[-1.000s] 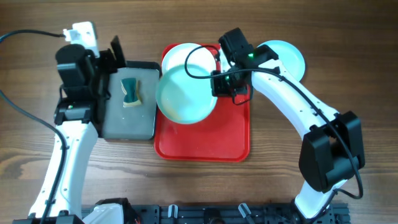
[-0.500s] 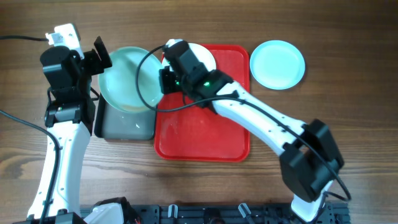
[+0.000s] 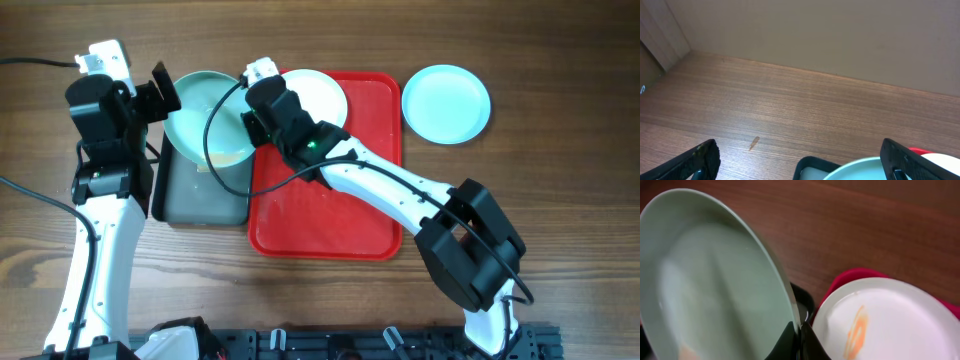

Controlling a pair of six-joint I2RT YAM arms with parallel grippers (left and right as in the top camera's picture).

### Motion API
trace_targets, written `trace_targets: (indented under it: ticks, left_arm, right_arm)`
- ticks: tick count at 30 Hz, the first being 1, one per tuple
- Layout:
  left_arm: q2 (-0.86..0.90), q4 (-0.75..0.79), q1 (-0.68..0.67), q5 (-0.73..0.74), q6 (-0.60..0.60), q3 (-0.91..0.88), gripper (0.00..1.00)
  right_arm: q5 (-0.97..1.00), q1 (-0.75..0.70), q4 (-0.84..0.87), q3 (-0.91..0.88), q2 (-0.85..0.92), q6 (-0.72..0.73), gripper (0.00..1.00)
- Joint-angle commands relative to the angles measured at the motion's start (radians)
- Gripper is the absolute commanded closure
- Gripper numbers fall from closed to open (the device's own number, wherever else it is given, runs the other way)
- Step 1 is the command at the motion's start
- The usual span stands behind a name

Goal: Clean dirty plates on tray and stack at the side
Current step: 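Lift the cleaned blue plate with the right gripper, then carry the blue plate left over the black tray with the right gripper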

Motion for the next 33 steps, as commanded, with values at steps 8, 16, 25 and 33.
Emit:
trace_targets:
  ticks: [8,16,25,33]
  left_arm:
    - [-0.004,0.002,0.006,-0.010,-0.010,0.012,0.00]
    - [-0.004,0.002,0.006,-0.010,-0.010,0.012,0.00]
    - [-0.004,0.002,0.006,-0.010,-0.010,0.012,0.00]
    - [-0.004,0.002,0.006,-0.010,-0.010,0.012,0.00]
  right_arm:
    - [0.187,0.024,0.159,0.015,-0.026,-0.369,0.96]
    - [0.196,0.065,0.169,0.015,-0.072,-0.469,0.96]
    - [0.209,0.100,0.185,0.015,-0.129,-0.523,0.96]
    - [0.208,0.115,0.207,0.015,-0.143,-0.697,0.96]
